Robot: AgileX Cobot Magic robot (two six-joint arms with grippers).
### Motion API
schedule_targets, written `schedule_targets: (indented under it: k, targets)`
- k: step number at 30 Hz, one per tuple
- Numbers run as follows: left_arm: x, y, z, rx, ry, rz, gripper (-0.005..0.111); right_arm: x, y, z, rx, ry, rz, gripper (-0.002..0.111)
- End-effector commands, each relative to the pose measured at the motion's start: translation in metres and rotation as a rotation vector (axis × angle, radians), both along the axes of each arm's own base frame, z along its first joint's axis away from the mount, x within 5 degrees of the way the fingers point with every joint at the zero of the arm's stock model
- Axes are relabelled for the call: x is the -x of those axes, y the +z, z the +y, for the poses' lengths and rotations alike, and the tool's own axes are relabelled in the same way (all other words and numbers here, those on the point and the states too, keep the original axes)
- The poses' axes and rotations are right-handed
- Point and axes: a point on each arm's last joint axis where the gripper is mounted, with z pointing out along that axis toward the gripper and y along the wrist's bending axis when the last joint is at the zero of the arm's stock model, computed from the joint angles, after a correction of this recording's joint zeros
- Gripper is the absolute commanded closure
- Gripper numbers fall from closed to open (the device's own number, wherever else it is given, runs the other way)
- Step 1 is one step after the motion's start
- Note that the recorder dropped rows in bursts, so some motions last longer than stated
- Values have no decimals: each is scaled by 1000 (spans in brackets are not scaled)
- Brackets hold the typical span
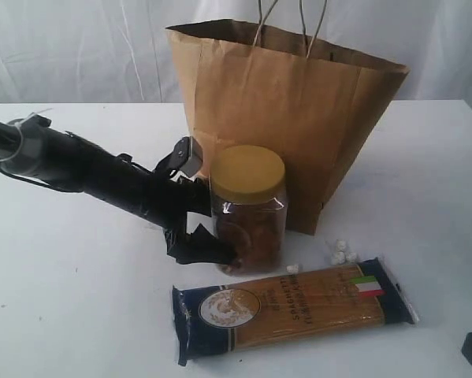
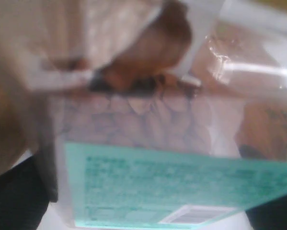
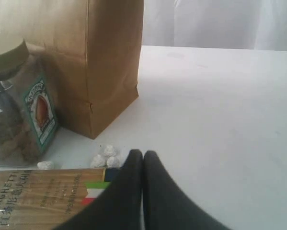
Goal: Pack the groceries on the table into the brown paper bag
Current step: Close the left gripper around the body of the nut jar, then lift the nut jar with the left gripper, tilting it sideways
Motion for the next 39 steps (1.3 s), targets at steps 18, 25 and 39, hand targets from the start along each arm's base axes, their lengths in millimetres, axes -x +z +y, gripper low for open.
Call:
schedule_targets:
  k: [18, 25, 39]
  targets:
    - [3, 4, -3, -7, 87, 193, 107, 1, 0, 0, -5, -2, -3, 108]
    - [12, 22, -4, 39, 53, 304, 107, 1, 0, 0, -27, -8, 2, 108]
    - [43, 109, 12, -75, 28, 322, 107, 1, 0, 0, -27, -8, 2, 108]
